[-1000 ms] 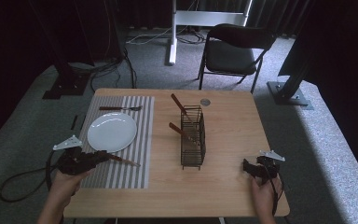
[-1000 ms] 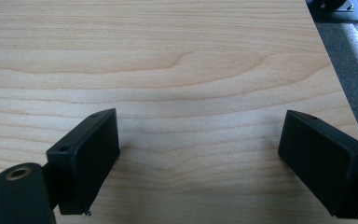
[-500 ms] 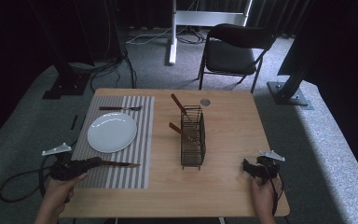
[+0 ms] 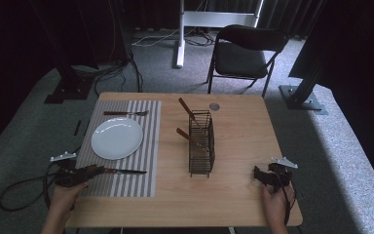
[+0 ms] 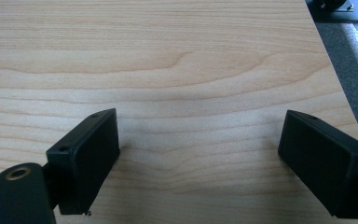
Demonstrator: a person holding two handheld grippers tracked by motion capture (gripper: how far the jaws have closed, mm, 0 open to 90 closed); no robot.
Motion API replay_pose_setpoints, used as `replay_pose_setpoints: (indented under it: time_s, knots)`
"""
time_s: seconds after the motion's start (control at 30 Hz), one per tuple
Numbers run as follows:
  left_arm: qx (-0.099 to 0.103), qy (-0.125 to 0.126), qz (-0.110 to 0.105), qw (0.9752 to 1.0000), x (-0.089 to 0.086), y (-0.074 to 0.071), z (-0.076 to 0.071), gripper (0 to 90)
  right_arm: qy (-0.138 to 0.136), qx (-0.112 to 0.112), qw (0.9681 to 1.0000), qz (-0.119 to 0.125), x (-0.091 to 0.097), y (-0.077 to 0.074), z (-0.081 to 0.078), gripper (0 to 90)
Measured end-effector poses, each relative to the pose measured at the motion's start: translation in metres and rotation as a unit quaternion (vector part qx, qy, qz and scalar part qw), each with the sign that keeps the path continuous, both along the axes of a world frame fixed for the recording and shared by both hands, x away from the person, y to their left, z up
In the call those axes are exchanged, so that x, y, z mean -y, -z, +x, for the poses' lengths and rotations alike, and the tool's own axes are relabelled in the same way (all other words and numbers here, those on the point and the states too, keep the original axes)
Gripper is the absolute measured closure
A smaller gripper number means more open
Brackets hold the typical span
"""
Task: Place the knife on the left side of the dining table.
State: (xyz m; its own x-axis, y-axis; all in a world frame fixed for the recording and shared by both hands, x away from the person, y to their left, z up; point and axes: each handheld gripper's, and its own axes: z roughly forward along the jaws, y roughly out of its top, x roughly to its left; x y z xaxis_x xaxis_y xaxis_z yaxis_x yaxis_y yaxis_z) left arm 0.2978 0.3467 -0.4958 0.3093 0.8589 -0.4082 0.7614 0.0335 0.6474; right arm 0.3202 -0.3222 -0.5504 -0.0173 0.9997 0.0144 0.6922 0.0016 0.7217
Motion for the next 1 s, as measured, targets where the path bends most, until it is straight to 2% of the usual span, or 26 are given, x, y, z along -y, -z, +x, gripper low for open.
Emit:
replay_pose_setpoints:
  time_s: [0.1, 0.23, 0.43, 0.57, 0.63, 0.7, 0.77, 0.83, 1.0]
  knots:
    - [-0.014, -0.018, 0.017, 0.9996, 0.001, 0.008, 0.007, 45.0, 0.000, 0.000, 1.0000, 0.000, 0.000, 0.000, 0.000, 11.7]
    - [-0.023, -0.030, 0.026, 0.9989, 0.004, 0.016, 0.014, 37.8, 0.000, 0.000, 1.0000, 0.000, 0.000, 0.000, 0.000, 11.7]
    - [-0.042, -0.036, 0.038, 0.9977, 0.008, 0.024, 0.022, 28.9, 0.000, 0.000, 1.0000, 0.000, 0.000, 0.000, 0.000, 11.7]
    - [-0.046, -0.039, 0.050, 0.9970, 0.012, 0.026, 0.024, 25.2, 0.000, 0.000, 1.0000, 0.000, 0.000, 0.000, 0.000, 11.6]
    - [-0.047, -0.043, 0.067, 0.9958, 0.014, 0.027, 0.025, 23.1, 0.000, 0.000, 1.0000, 0.000, 0.000, 0.000, 0.000, 11.7]
    - [-0.047, -0.052, 0.089, 0.9935, 0.016, 0.028, 0.026, 20.5, 0.000, 0.000, 1.0000, 0.000, 0.000, 0.000, 0.000, 11.7]
    - [-0.047, -0.057, 0.083, 0.9938, 0.017, 0.029, 0.027, 20.3, 0.000, 0.000, 1.0000, 0.000, 0.000, 0.000, 0.000, 11.7]
    - [-0.049, -0.064, 0.104, 0.9913, 0.019, 0.028, 0.028, 20.2, 0.000, 0.000, 1.0000, 0.000, 0.000, 0.000, 0.000, 11.7]
    - [-0.054, -0.069, 0.116, 0.9894, 0.022, 0.027, 0.031, 19.6, 0.000, 0.000, 1.0000, 0.000, 0.000, 0.000, 0.000, 11.7]
